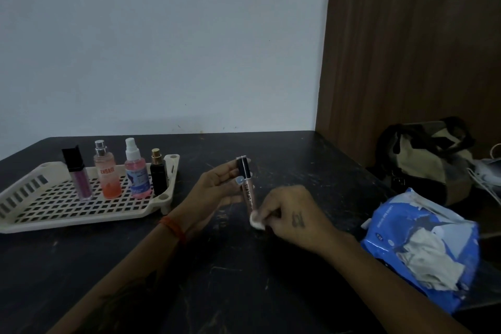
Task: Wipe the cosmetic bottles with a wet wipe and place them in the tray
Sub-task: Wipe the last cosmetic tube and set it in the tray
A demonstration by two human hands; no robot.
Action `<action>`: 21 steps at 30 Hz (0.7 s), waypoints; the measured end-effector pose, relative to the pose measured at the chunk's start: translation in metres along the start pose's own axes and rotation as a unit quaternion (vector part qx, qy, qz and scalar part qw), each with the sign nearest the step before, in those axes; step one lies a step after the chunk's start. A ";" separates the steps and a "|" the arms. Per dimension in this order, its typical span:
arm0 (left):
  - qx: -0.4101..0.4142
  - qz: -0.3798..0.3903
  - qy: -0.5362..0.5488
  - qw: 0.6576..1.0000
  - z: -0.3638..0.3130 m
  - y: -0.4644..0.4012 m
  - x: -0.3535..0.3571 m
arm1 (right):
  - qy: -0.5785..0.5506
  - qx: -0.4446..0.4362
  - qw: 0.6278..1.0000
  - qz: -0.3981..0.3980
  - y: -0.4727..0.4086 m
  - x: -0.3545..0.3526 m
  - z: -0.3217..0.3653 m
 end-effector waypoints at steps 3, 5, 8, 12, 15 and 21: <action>-0.001 0.007 -0.012 1.000 0.000 0.000 0.004 | -0.018 0.022 0.992 -0.120 -0.018 -0.022 0.003; 0.002 0.010 -0.015 1.000 -0.001 0.000 0.005 | -0.021 0.014 0.990 -0.139 -0.025 -0.020 0.009; -0.001 0.013 -0.014 1.000 0.000 0.001 0.004 | -0.024 0.005 0.992 -0.124 -0.018 -0.007 0.008; 0.001 0.014 -0.019 1.000 0.002 0.001 0.005 | -0.041 0.025 0.994 -0.095 0.002 0.008 -0.001; 0.001 -0.001 -0.021 1.000 0.001 0.001 0.003 | -0.011 0.018 1.000 -0.020 0.006 0.017 -0.003; -0.006 0.001 -0.030 1.000 0.001 0.001 0.002 | -0.065 0.067 0.980 -0.174 -0.023 -0.031 -0.005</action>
Point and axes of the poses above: each hand's wrist, its own y-axis away from the middle knuckle, its own x-axis out of the palm, z = x × y, the point moved 6 cm from there along -y, towards the middle knuckle, and after that the axes turned 11 degrees about y, right-handed, at the moved point
